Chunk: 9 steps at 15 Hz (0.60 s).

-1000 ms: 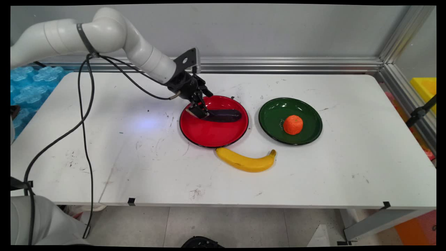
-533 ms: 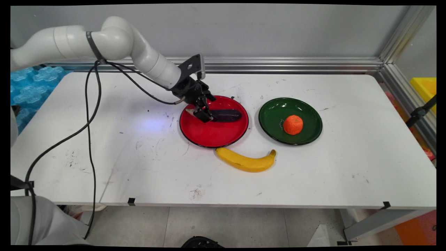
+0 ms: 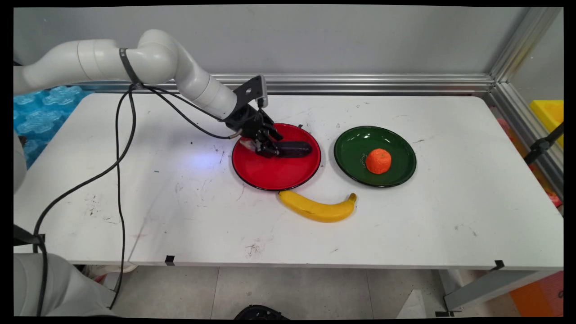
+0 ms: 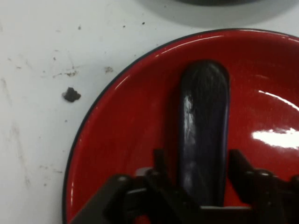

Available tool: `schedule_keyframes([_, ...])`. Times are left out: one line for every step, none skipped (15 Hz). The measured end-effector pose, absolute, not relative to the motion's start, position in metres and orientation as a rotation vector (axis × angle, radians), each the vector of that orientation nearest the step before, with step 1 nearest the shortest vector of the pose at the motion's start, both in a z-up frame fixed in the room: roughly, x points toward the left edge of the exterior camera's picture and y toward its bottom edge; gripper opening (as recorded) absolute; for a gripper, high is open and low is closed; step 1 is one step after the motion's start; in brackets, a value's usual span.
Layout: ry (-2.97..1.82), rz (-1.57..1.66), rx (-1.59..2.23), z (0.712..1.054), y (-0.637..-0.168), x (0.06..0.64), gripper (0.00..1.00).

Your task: Pick up the eggplant from the red plate, then place the picked object on the green plate

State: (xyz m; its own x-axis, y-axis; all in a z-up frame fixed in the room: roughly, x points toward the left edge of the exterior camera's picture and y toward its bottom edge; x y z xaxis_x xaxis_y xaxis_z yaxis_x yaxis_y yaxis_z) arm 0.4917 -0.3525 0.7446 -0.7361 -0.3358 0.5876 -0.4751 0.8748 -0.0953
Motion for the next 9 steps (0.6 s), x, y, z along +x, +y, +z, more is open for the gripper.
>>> schedule_keyframes([-2.466,0.319,0.586,0.744,-0.353,0.492,0.0])
schedule_keyframes([-2.467,0.317,0.585,0.743,-0.353,0.491,0.0])
schedule_keyframes([-2.466,0.316,0.585,0.744,-0.354,0.491,0.0])
schedule_keyframes([-2.467,0.315,0.584,0.744,-0.354,0.491,0.0])
schedule_keyframes([-2.467,0.315,0.581,0.746,-0.355,0.492,0.0])
schedule_keyframes([-2.47,0.315,0.573,0.749,-0.356,0.492,0.0])
schedule_keyframes([-2.473,0.314,0.562,0.754,-0.357,0.493,0.0])
schedule_keyframes([-2.478,0.313,0.548,0.76,-0.357,0.495,0.0])
schedule_keyframes([-2.483,0.309,0.53,0.767,-0.357,0.496,0.0])
